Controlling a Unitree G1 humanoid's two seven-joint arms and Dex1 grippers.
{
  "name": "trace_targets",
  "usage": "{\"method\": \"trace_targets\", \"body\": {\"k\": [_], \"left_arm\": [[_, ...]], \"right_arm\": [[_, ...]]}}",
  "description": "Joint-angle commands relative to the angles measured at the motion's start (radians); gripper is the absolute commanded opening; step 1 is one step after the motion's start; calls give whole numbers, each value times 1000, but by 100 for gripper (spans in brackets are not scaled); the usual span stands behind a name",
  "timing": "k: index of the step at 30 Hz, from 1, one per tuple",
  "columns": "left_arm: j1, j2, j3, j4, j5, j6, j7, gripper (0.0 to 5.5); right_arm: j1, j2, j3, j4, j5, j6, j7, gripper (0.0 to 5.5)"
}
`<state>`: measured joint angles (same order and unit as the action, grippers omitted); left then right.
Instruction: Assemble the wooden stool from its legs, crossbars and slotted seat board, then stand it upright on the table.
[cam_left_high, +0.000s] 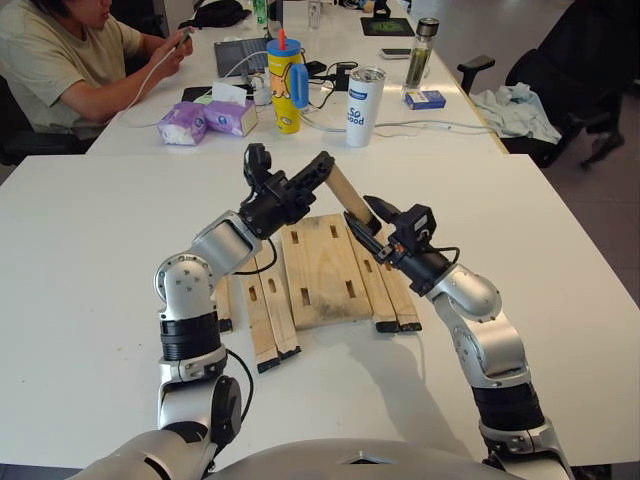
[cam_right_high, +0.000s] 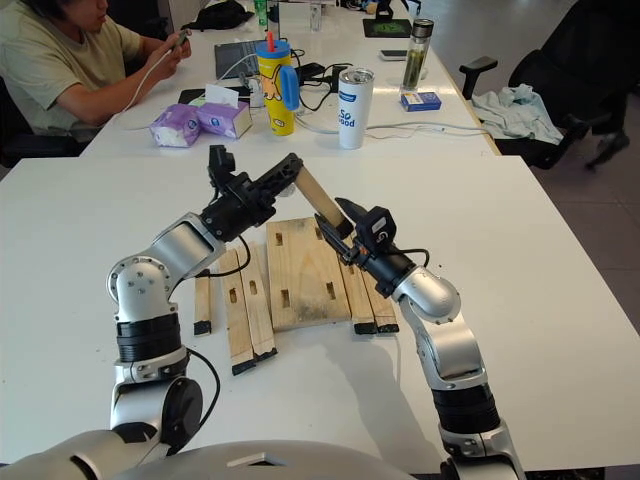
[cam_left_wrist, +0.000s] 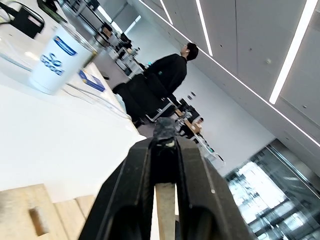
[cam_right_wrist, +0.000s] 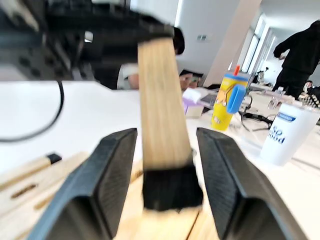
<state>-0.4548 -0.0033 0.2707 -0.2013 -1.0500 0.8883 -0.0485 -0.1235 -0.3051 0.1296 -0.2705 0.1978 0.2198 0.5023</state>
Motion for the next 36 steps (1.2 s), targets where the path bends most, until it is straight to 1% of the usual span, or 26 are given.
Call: {"method": "trace_targets", "body": {"k": [1, 6, 11, 16, 20, 27, 36], "left_arm": [[130, -7, 25, -139, 33, -30, 128, 43], [352, -17, 27, -300, 46, -34, 234, 43], [457, -29, 30, -362, 83, -87, 297, 43], [513, -51, 0, -372, 125, -131, 322, 43], [541, -57, -2, -375, 141, -157, 335, 43], [551, -53, -15, -387, 195, -204, 340, 43], [581, -45, -29, -385, 224, -210, 344, 43]], "right_arm": [[11, -36, -52, 72, -14, 49, -19, 215], [-8, -55, -135, 142, -9, 60, -46, 215], [-9, -55, -158, 170, -3, 62, -44, 215], [-10, -54, -145, 180, -10, 65, -30, 215], [-19, -57, -138, 198, -12, 62, -15, 215], [-15, -60, -133, 203, -10, 68, 5, 215], [-19, -61, -137, 199, -11, 80, 9, 215]]}}
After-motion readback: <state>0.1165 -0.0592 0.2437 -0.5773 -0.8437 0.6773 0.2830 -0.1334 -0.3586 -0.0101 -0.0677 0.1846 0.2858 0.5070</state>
